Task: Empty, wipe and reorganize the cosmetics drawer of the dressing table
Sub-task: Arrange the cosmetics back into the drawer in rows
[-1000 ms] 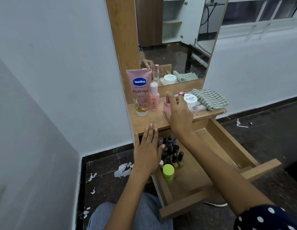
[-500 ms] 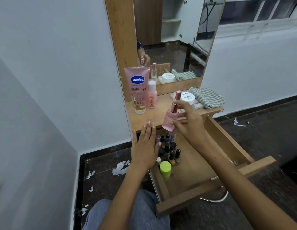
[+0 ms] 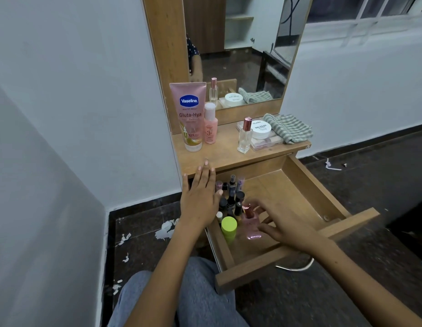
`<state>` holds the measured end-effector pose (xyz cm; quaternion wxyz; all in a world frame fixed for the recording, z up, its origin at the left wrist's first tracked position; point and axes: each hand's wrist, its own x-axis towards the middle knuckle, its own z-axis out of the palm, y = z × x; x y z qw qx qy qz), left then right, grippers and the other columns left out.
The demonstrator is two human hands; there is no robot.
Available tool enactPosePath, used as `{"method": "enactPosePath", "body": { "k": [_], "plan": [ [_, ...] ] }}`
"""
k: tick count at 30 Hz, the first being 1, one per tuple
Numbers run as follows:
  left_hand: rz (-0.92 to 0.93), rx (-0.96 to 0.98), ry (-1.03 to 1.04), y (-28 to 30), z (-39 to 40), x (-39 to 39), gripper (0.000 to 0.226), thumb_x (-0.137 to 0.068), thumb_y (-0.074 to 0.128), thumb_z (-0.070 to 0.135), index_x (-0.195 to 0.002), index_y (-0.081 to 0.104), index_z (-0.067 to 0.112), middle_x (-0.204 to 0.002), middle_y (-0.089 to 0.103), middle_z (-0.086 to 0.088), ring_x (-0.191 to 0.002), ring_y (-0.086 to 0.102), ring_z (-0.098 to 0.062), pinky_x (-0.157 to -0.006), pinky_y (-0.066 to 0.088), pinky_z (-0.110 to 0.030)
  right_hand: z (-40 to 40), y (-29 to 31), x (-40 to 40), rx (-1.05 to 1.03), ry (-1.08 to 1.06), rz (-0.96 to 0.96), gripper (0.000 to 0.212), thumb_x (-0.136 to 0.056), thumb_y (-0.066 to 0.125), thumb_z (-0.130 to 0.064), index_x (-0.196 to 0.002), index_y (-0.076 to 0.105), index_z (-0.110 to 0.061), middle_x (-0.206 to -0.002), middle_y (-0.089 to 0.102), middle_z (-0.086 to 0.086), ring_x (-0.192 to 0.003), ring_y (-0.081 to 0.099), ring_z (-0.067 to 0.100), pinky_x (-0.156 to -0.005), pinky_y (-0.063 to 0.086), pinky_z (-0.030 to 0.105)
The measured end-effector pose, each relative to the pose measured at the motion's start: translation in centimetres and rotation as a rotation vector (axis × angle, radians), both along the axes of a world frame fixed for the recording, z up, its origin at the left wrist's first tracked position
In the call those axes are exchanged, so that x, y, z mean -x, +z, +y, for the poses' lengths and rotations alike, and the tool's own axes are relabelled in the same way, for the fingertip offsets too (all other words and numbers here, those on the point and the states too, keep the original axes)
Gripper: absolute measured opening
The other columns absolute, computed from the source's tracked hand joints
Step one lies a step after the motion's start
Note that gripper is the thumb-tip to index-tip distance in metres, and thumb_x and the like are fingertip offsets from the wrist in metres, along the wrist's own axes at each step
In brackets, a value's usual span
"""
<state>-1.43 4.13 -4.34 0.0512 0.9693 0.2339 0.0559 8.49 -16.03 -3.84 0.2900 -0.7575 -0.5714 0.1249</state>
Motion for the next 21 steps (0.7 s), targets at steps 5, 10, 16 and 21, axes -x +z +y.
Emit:
{"method": "enactPosePath", "body": {
  "k": [5, 10, 16, 21],
  "plan": [
    [-0.004, 0.002, 0.001, 0.0, 0.1, -0.1, 0.059, -0.103, 0.021, 0.039, -0.153, -0.002, 0.017, -0.157, -0.019, -0.001, -0.145, -0.013, -0.015, -0.114, -0.011, -0.044, 1.3, -0.4, -0.1, 0.041, -0.01, -0.126, 0.041, -0.082, 0.067, -0.022, -0.119, 0.05, -0.024, -0.102, 0.054, -0.009, -0.091, 0.054, 0.008, -0.075, 0.049, 0.027],
    [-0.001, -0.005, 0.005, -0.2, 0.1, -0.1, 0.059, -0.103, 0.02, 0.039, -0.152, -0.003, 0.017, -0.157, -0.02, -0.001, -0.145, -0.015, -0.016, -0.113, -0.013, -0.044, 1.7, -0.4, 0.2, 0.123, -0.066, -0.297, 0.025, -0.078, 0.067, -0.02, -0.102, 0.06, -0.019, -0.097, 0.057, -0.004, -0.084, 0.046, 0.009, -0.07, 0.028, 0.019],
    [-0.012, -0.005, 0.004, -0.4, 0.1, -0.1, 0.06, -0.103, 0.02, 0.039, -0.152, -0.004, 0.017, -0.157, -0.02, -0.001, -0.145, -0.016, -0.015, -0.114, -0.013, -0.044, 2.2, 0.1, 1.0, 0.293, -0.193, -0.252, 0.022, -0.082, 0.065, -0.025, -0.101, 0.059, -0.015, -0.101, 0.058, 0.001, -0.083, 0.042, 0.009, -0.065, 0.033, 0.016],
    [-0.009, -0.007, 0.006, -0.5, 0.0, -0.2, 0.06, -0.103, 0.02, 0.04, -0.152, -0.004, 0.017, -0.157, -0.02, -0.001, -0.145, -0.016, -0.015, -0.113, -0.013, -0.044, 2.8, -1.1, 1.5, 0.359, -0.337, -0.117, 0.032, -0.066, 0.076, -0.037, -0.089, 0.062, -0.019, -0.089, 0.062, 0.002, -0.08, 0.056, 0.018, -0.071, 0.049, 0.035]
  ]
}}
